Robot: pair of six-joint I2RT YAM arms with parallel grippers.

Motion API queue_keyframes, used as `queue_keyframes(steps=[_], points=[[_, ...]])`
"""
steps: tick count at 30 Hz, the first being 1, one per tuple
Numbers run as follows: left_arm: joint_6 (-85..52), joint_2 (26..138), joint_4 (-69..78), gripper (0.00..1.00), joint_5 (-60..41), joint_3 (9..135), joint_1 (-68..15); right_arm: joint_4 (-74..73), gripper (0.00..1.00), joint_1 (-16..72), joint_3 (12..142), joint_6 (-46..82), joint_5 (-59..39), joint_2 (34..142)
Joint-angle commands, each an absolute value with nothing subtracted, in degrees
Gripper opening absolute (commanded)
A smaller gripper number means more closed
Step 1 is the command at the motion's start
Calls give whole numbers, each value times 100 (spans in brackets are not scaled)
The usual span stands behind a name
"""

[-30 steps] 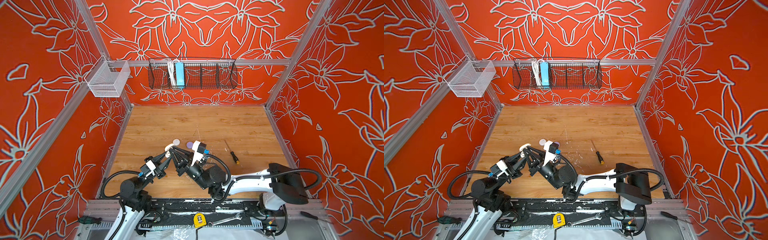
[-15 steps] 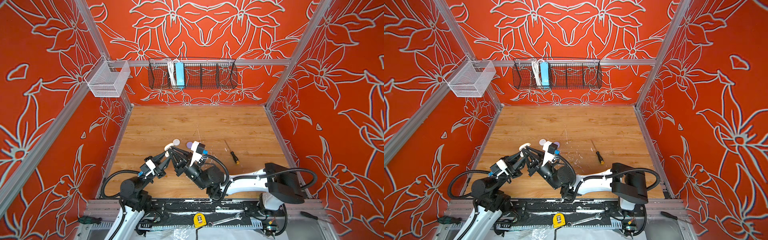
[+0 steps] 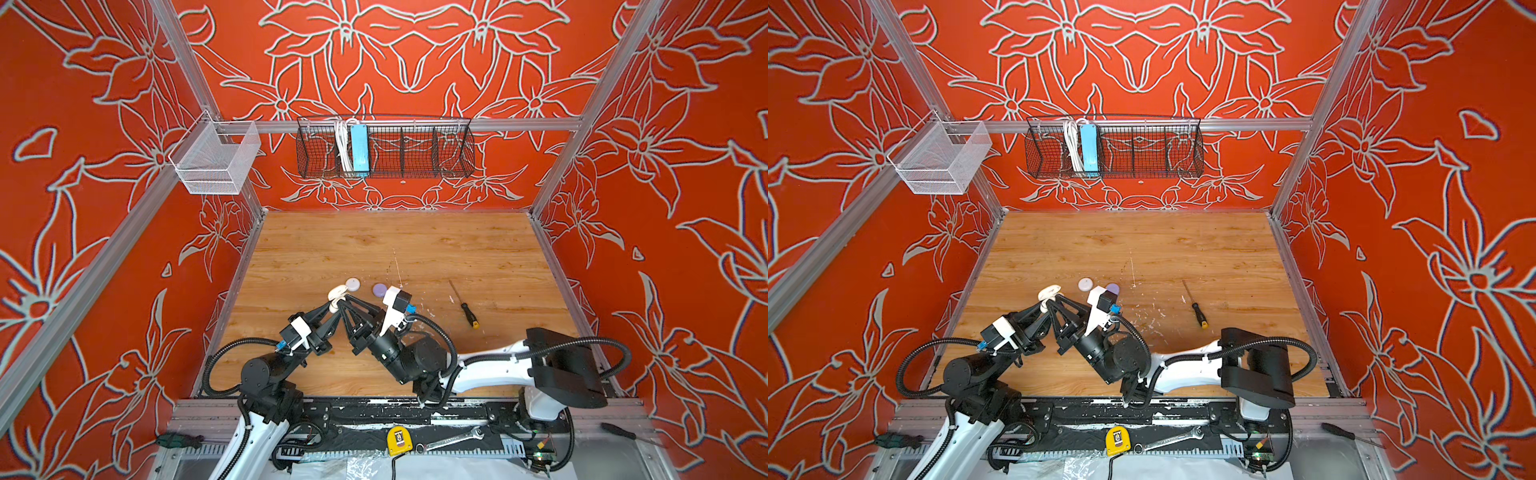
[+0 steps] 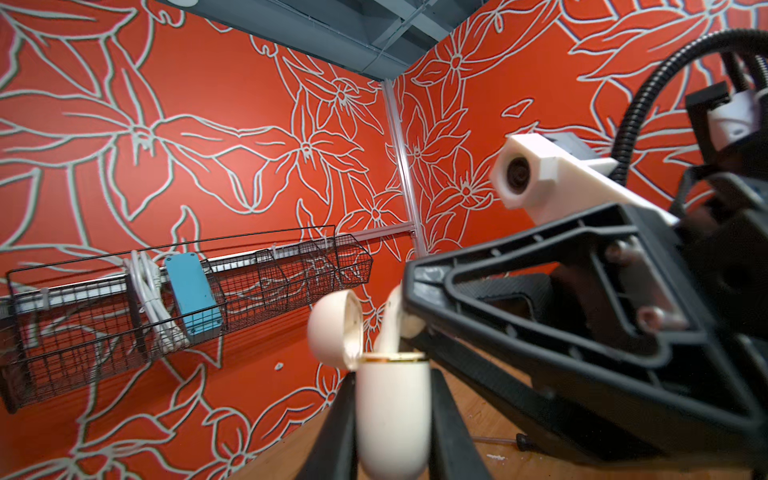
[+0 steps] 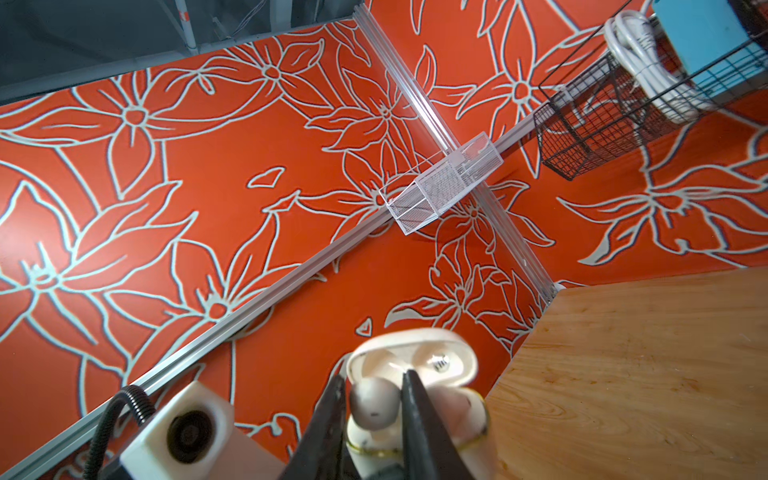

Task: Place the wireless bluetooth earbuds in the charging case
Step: 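Lower the earbud into the empty slot of the white case with the right gripper, then open the right gripper and draw it back from the case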

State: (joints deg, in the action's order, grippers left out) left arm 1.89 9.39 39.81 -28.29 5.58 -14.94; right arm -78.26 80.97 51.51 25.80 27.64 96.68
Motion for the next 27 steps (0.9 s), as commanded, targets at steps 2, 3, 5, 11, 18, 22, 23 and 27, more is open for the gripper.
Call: queue_keyframes(steps=[2, 3, 5, 11, 18, 22, 23, 27], points=[[149, 835, 4333, 0, -2806, 721, -1512, -7516, 30, 8147, 5053, 2571, 2970, 9677], [158, 844, 4329, 0, -2804, 729, -1512, -7510, 32, 8149, 5062, 2566, 2962, 9685], [167, 869, 4316, 0, -2812, 744, -1512, -7514, 36, 8156, 5072, 2525, 2977, 9677], [167, 836, 4260, 0, -2839, 730, -1512, -7321, 38, 8157, 5162, 2288, 3058, 9557], [185, 618, 3894, 0, -2839, 760, -1512, -7018, 48, 8160, 5036, 1920, 2794, 9089], [141, 607, 3736, 0, -2891, 782, -1512, -6522, 56, 8156, 4853, 1826, 2701, 8571], [134, 616, 3688, 0, -2917, 780, -1512, -6392, 55, 8156, 4807, 1775, 2702, 8433], [56, 534, 3302, 0, -3023, 809, -1512, -5252, 43, 8160, 4757, 1624, 2872, 7669]])
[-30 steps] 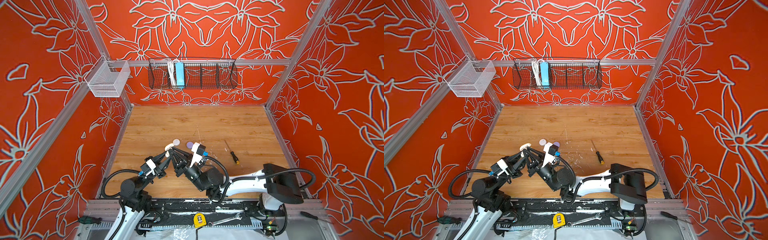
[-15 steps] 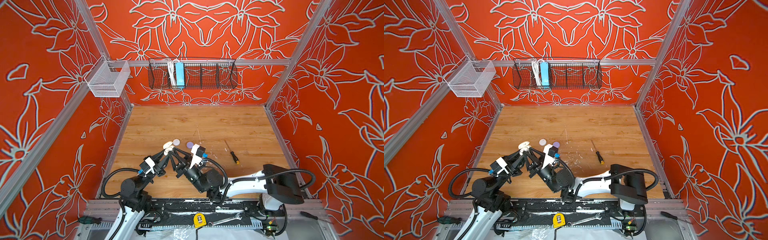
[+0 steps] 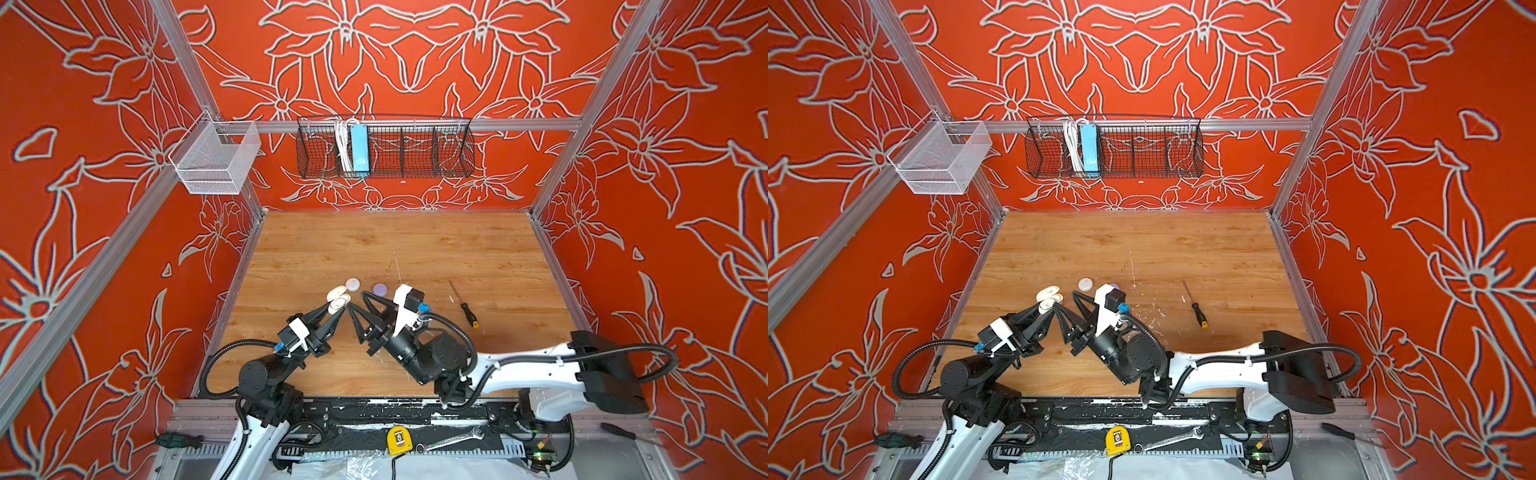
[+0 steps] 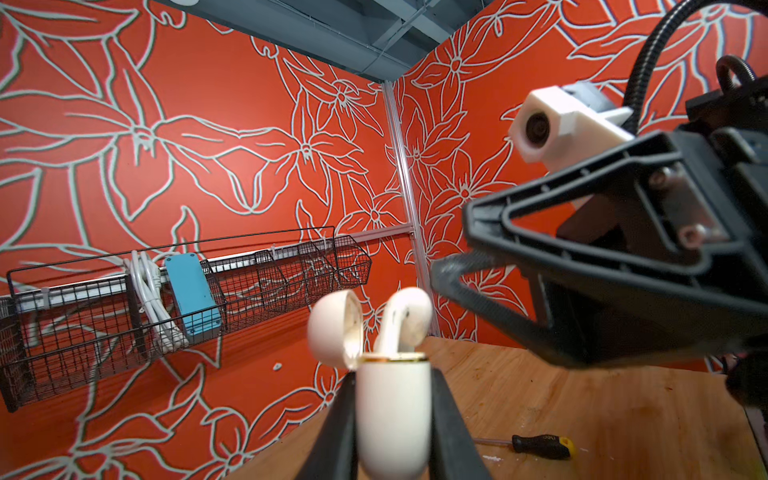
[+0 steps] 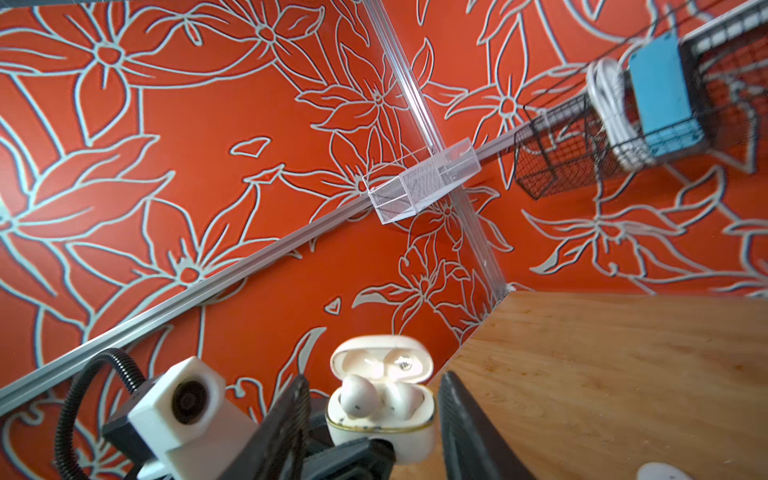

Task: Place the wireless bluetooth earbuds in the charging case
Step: 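Open the right gripper and draw it back from the case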

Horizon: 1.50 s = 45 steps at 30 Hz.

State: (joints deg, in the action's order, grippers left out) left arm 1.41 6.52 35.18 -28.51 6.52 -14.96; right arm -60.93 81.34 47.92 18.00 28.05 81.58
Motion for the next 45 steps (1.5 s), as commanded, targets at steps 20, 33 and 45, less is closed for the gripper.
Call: queue_keyframes(steps=[20, 33, 45], points=[[1, 503, 2913, 0, -3912, 1058, -1514, -3164, 22, 8163, 5687, 1176, 2621, 8035], [-9, 818, 3109, 0, -4036, 1134, -1517, -3391, 18, 8165, 5798, 1556, 1655, 8385], [267, 388, 2445, 0, -4454, 958, -1521, -1478, 31, 7967, 6100, 688, 2918, 7019]])
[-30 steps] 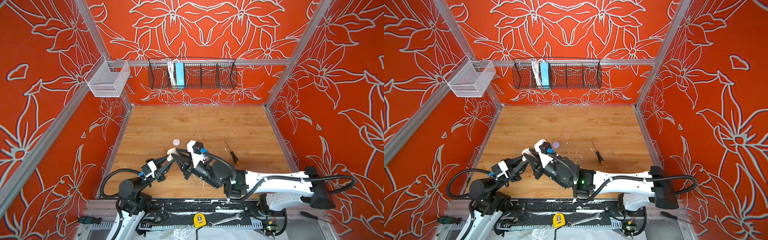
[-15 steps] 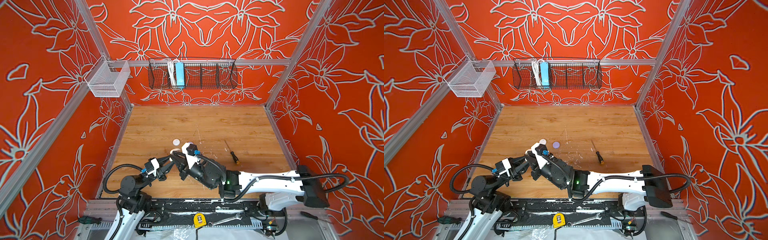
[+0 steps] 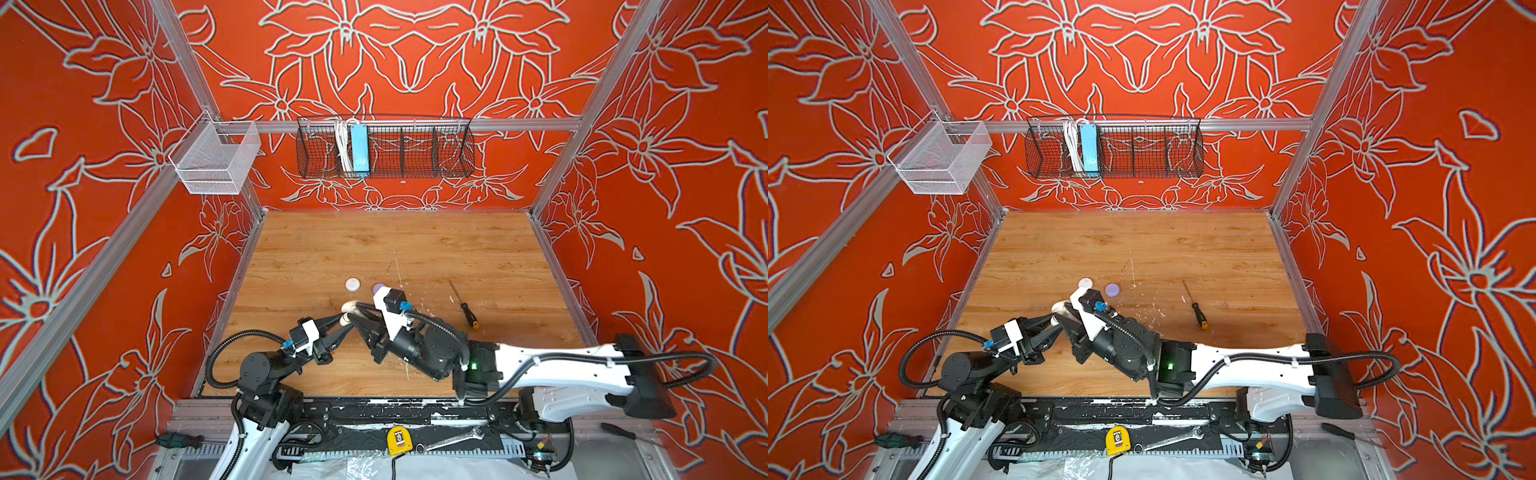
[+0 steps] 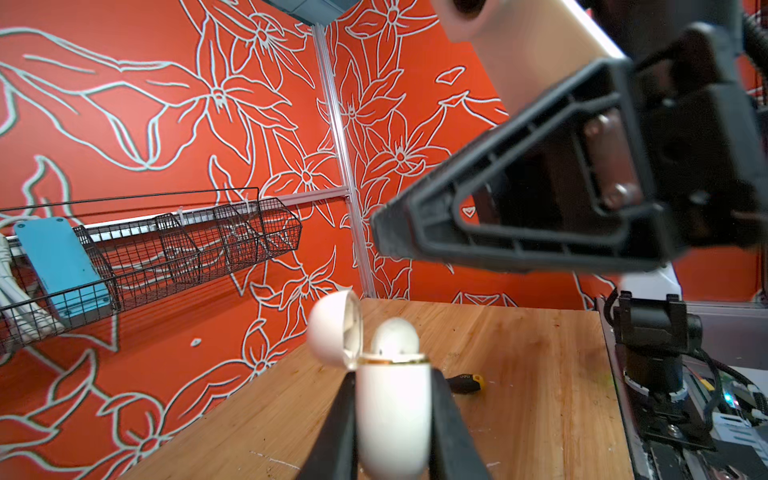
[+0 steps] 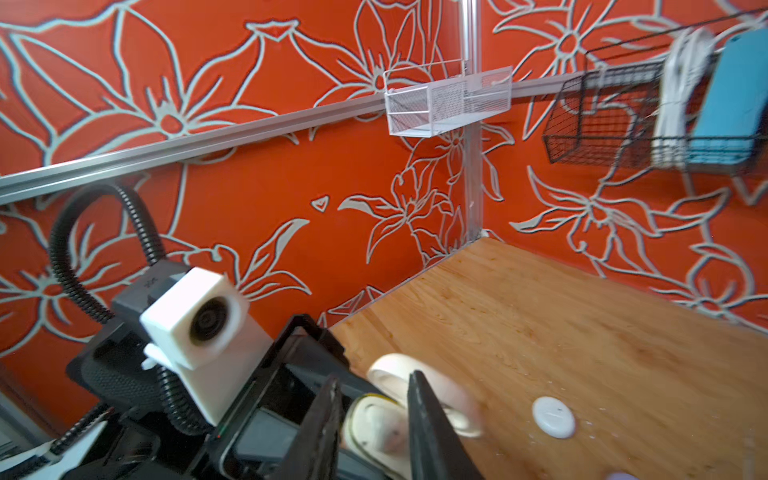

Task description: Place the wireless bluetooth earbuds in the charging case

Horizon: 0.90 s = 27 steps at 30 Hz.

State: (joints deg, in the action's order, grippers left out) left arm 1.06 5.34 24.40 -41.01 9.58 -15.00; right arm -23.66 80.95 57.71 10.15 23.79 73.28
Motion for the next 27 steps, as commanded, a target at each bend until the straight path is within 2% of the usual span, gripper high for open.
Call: queue_keyframes(steps=[1, 4, 9, 12, 15, 27], points=[[285, 378, 2548, 0, -4572, 885, -1521, -1300, 31, 7881, 6112, 685, 2922, 6930], [326, 480, 2764, 0, -4861, 782, -1519, -721, 34, 7417, 6097, 866, 2683, 6662], [671, 967, 2785, 0, -5393, 891, -1579, 294, 36, 6384, 6233, 1348, 1396, 6640], [921, 1351, 2769, 0, -5714, 1037, -1675, 433, 45, 6346, 6241, 987, 959, 6774], [1187, 1671, 2761, 0, -5984, 1160, -1837, 495, 48, 6346, 6218, 762, 508, 6913], [2316, 2106, 2196, 0, -6135, 1509, -2443, 242, 47, 6371, 5760, 341, -482, 7227]])
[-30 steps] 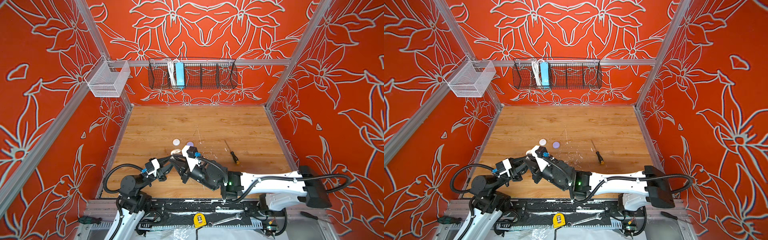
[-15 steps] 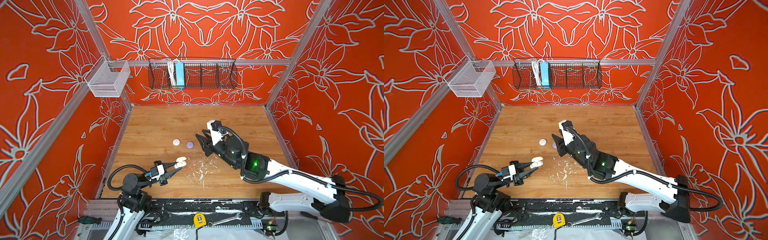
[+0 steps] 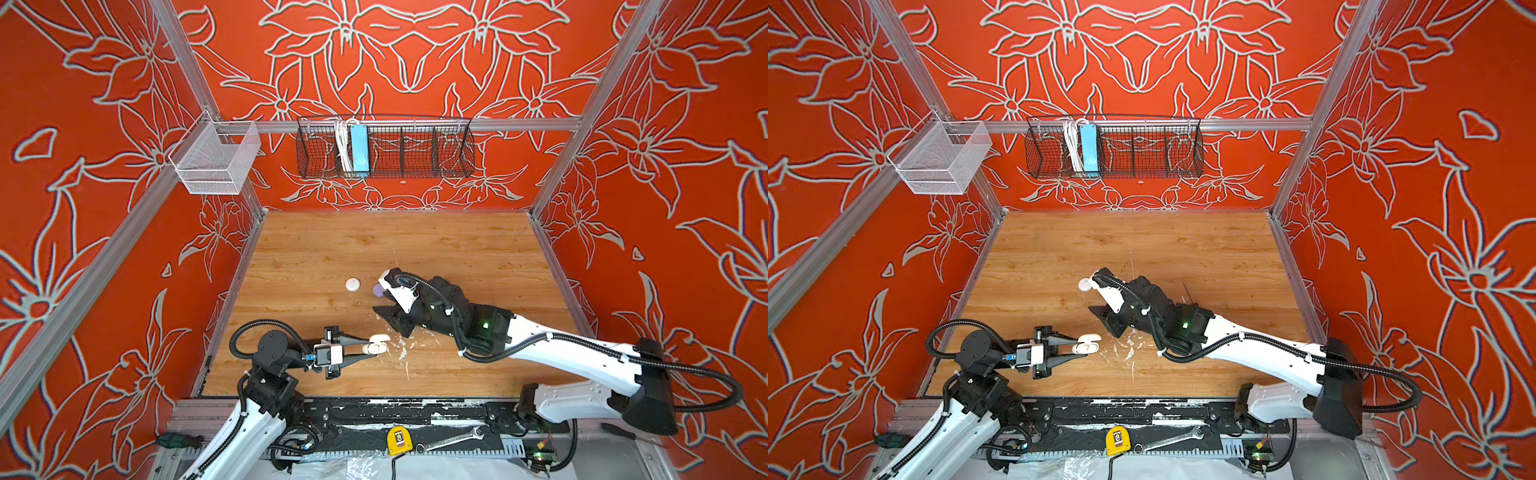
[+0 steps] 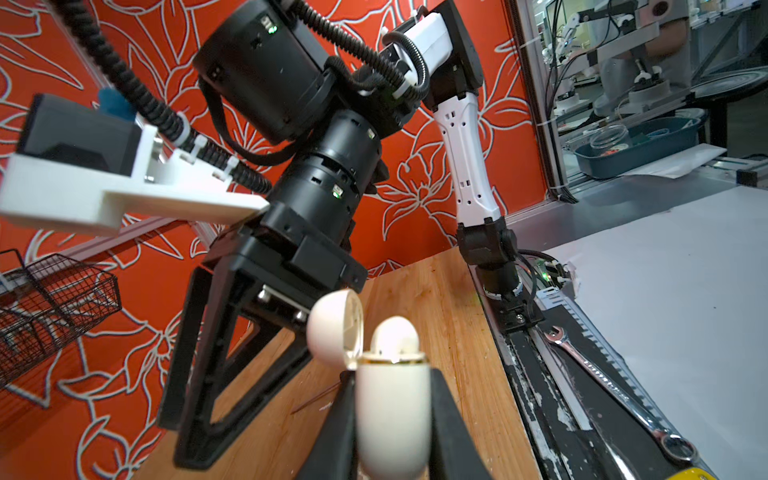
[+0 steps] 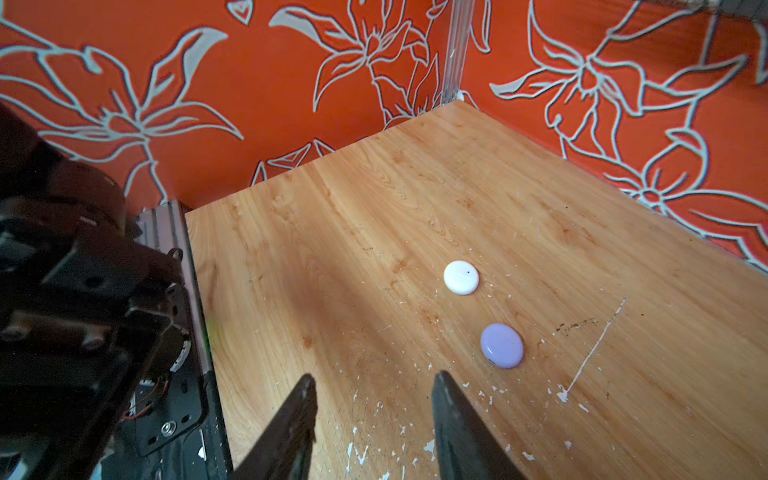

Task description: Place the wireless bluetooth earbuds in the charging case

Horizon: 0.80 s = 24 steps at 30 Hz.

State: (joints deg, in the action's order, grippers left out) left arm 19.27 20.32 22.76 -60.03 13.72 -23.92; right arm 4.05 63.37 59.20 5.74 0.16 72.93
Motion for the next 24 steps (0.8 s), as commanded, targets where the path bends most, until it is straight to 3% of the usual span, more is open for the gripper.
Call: queue_keyframes(steps=[1, 17, 21, 24], points=[[2340, 2177, 2196, 0, -6139, 1540, -2452, 207, 47, 6393, 5709, 322, -548, 7202], [2140, 2662, 2143, 0, -5740, 1737, -2531, 45, 45, 6976, 5300, 154, -146, 6622], [1519, 2796, 2220, 0, -4961, 1745, -2531, 177, 45, 7016, 5156, 462, 1186, 6405], [452, 3094, 2618, 0, -3794, 1657, -2531, 249, 45, 6981, 4894, 879, 2510, 6030]])
